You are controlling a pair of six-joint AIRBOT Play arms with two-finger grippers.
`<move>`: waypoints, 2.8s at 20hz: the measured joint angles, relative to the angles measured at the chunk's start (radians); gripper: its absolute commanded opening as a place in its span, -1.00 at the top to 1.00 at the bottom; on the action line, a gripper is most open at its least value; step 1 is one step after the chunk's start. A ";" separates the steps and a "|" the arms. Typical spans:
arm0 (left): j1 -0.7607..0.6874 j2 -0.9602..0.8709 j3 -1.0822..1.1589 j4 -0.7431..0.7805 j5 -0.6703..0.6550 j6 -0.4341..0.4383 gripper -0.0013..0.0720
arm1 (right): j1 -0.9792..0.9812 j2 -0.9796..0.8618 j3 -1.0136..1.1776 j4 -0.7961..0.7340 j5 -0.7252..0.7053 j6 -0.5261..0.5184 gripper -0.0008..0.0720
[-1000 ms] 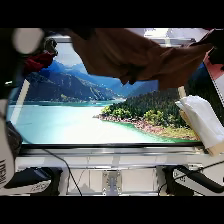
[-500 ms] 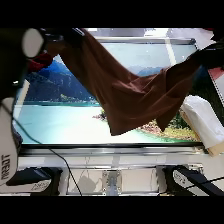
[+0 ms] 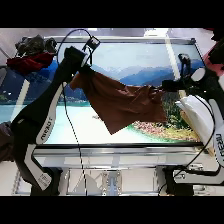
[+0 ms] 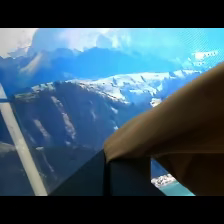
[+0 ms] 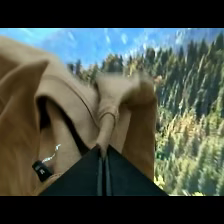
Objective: Fold the shirts.
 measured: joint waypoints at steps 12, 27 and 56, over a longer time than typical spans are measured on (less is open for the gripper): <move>0.032 0.043 0.056 0.238 0.113 -0.071 -0.51 | -0.031 0.004 0.000 0.014 -0.191 0.040 -0.15; 0.192 0.163 0.006 0.113 -0.029 -0.117 -0.51 | -0.043 0.105 -0.598 0.716 -0.405 -0.351 -0.23; 0.379 0.141 -0.479 -0.698 0.243 -0.633 -0.43 | 0.006 0.311 -0.317 0.356 -0.179 -0.169 0.90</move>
